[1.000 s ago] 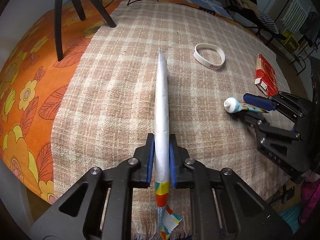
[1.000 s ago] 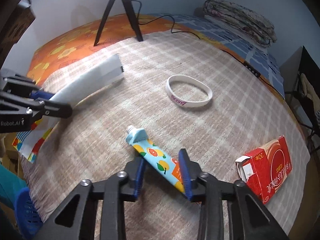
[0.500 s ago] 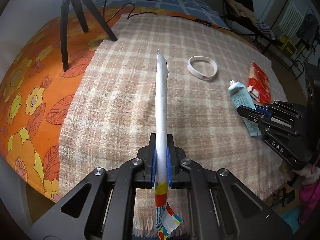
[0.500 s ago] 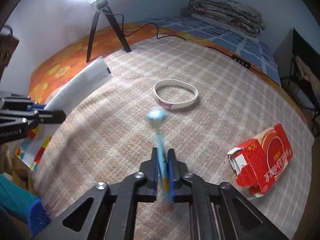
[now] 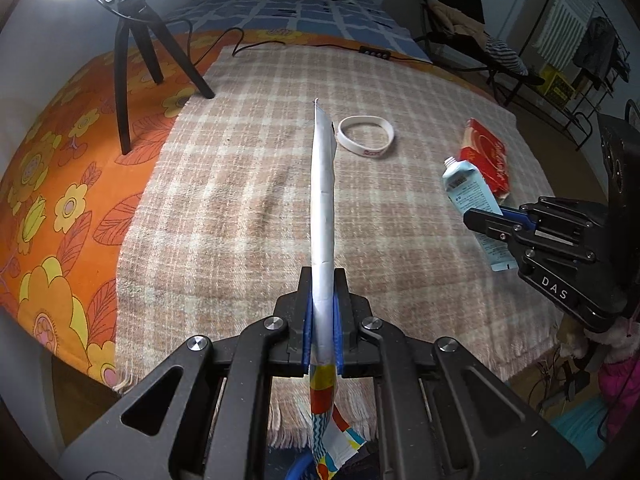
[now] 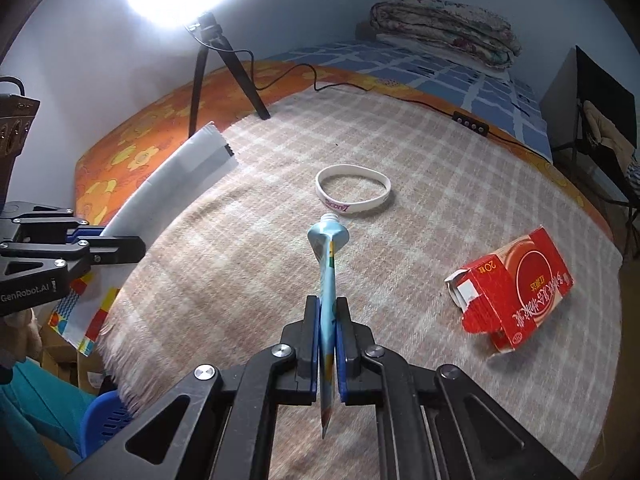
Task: Collect trash
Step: 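Carry the package and tube over the blue basket and open the left tool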
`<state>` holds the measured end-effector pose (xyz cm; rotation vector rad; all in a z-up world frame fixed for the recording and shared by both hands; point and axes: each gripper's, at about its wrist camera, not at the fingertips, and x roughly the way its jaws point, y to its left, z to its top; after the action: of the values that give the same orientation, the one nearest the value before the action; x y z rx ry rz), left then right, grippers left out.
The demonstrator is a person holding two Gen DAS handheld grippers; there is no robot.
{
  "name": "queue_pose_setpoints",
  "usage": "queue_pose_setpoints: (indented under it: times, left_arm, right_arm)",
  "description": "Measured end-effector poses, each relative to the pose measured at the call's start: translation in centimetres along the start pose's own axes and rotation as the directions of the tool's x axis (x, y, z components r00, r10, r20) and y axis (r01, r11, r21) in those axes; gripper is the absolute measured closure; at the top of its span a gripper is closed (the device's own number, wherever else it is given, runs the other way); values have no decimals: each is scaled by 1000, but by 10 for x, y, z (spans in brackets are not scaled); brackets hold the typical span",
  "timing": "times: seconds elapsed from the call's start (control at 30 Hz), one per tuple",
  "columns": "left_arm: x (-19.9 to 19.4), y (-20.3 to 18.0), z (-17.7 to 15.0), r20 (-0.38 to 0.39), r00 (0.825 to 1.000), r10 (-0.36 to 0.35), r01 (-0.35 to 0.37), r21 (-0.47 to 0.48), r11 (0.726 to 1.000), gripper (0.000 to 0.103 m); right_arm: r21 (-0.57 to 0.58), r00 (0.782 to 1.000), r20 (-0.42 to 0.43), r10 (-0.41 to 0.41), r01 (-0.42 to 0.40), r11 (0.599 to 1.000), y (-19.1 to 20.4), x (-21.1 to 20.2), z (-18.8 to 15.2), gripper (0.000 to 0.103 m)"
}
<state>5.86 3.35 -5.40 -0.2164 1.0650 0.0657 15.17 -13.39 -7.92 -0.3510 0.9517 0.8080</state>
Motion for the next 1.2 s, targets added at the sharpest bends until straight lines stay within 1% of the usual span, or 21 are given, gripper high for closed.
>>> queue_pose_setpoints:
  times: [0.23,0.43,0.6,0.8,1.2]
  left_arm:
    - [-15,-3,-12,10,1000,-21,21,9,1000,97]
    - [-28,-9,-28,8,999,-41,41,19,999,97]
    - [-38,-19,-48,9,999,-40,40,61,997,97]
    - [-47,-30,-76,-1,998,-55,55,98,994,97]
    - [-59,-43,-129,-30,996,-82,86,126,988,97]
  right_arm:
    - [7,1000,-3,9,-9,1000,12,-22,-13,98]
    - [17,1000,-2,31,-30,999,23,-42,-32,99]
    - [3,999,1,36,-36,999,37,-58,-53,98]
    - [-4,999,2,50,-50,999,55,-74,-78,98]
    - [-9,998,-15,68,-68,998,84,-89,-121,99]
